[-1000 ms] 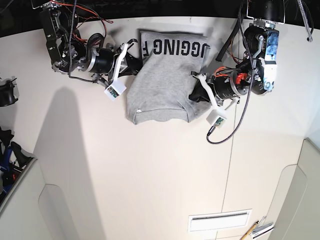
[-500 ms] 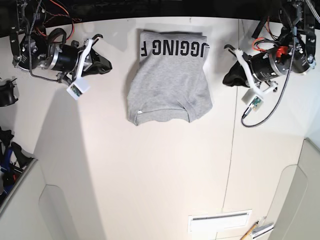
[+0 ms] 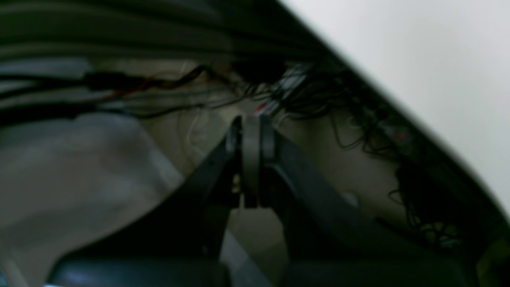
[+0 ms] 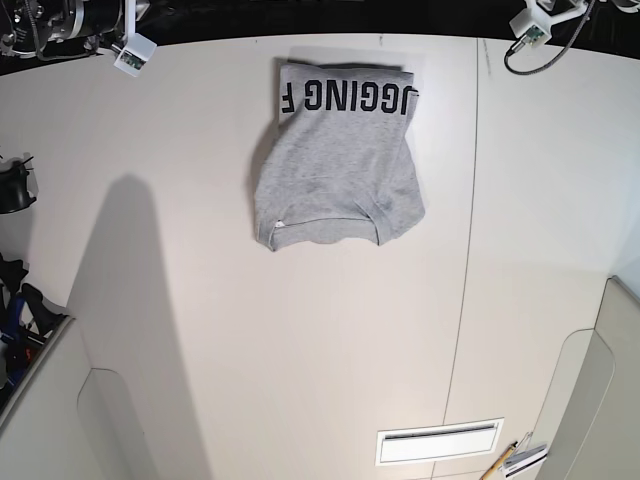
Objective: Fold the T-shirt properly
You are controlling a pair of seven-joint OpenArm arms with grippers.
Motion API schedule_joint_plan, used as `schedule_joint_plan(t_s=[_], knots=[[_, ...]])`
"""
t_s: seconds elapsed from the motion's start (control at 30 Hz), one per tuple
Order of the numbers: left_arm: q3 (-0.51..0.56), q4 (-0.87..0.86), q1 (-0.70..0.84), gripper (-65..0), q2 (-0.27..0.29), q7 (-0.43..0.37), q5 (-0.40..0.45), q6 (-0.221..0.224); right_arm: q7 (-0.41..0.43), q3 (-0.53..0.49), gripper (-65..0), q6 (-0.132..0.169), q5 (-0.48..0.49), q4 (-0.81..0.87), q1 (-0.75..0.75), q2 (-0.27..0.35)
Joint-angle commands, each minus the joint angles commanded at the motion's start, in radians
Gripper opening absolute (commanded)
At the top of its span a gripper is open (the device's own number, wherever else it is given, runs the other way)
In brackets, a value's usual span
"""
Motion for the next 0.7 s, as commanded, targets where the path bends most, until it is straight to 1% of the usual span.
schedule_joint_plan(t_s=[0.03, 0.13, 0.2, 0.23, 0.27, 0.33, 0.43, 0.5, 0.6, 0.7], knots=[[0.000, -0.032, 0.019, -65.0, -0.001, -0.023, 0.001, 0.000, 0.000, 0.000, -65.0, 0.000, -0.009, -0.012, -0.014, 0.005], [0.000, -0.185, 0.034, -65.0, -0.002, -0.155, 0.000, 0.000, 0.000, -0.002, -65.0, 0.000, -0.023, -0.073, -0.029, 0.005], [0.000, -0.323, 0.032, -65.0, -0.002, -0.265, 0.001, 0.000, 0.004, -0.008, -65.0, 0.000, -0.032, -0.135, -0.029, 0.005], [0.000, -0.435, 0.011, -65.0, -0.002, -0.303, 0.009, 0.000, 0.005, -0.016, -65.0, 0.000, -0.038, -0.198, -0.029, 0.005], [0.001, -0.497, -0.012, -65.0, -0.002, -0.302, 0.021, 0.000, 0.005, -0.021, -65.0, 0.000, -0.038, -0.239, -0.028, 0.005], [0.001, -0.615, -0.065, -65.0, -0.002, -0.302, 0.034, 0.000, 0.039, -0.025, -65.0, 0.000, -0.039, -0.320, -0.028, 0.005], [0.007, -0.757, -0.138, -65.0, -0.002, -0.302, 0.034, 0.000, 0.116, -0.049, -65.0, -0.001, -0.092, -0.432, -0.023, 0.005], [0.034, -0.820, -0.170, -65.0, -0.002, -0.301, 0.034, 0.000, 0.121, -0.080, -65.0, 0.000, -0.124, -0.488, -0.013, 0.005], [0.124, -0.872, -0.213, -65.0, -0.002, -0.302, 0.041, 0.000, 0.122, -0.149, -65.0, -0.001, -0.132, -0.557, 0.026, 0.005], [0.251, -0.924, -0.272, -65.0, -0.001, -0.314, 0.067, 0.000, 0.157, -0.239, -65.0, -0.003, -0.152, -0.630, 0.093, 0.004]])
